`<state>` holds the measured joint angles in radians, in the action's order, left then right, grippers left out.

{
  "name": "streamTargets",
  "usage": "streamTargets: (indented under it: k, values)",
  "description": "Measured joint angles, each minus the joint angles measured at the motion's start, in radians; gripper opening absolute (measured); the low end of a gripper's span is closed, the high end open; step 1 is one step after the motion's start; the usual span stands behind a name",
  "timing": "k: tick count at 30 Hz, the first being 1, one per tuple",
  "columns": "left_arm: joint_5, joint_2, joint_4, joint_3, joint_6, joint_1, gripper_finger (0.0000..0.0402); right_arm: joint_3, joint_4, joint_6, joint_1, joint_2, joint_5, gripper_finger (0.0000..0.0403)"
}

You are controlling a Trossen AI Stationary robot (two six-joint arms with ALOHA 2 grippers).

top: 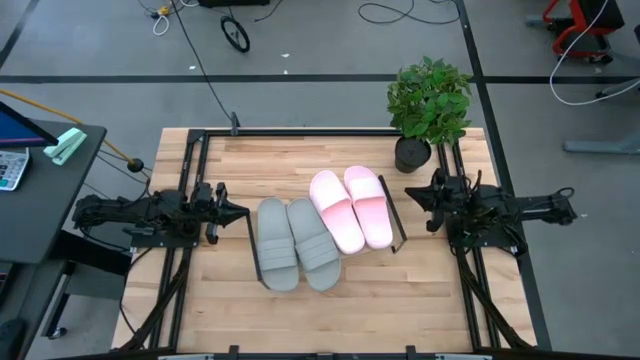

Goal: Pick and place slides into the shelf
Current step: Return to Home Position

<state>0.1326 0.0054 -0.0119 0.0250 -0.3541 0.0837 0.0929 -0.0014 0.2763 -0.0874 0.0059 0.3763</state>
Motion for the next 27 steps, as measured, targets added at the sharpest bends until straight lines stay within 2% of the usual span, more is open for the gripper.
streamTargets:
  k: [9,17,23,27]
  values:
    - [0.001,0.0,0.0,0.0,0.0,0.0,0.0025,0.0,-0.028,-0.009,0.076,0.0,-0.05,0.0]
    - [0.001,0.0,0.001,0.0,0.001,0.0,0.0016,-0.001,-0.056,0.035,0.14,0.0,-0.149,0.0]
    - [0.001,0.0,0.001,0.0,0.001,0.0,0.0027,-0.082,0.112,0.059,0.14,0.0,-0.163,0.0]
    - [0.0,0.0,0.0,0.0,0.001,0.0,0.0034,-0.082,0.117,0.048,0.137,0.0,-0.185,0.0]
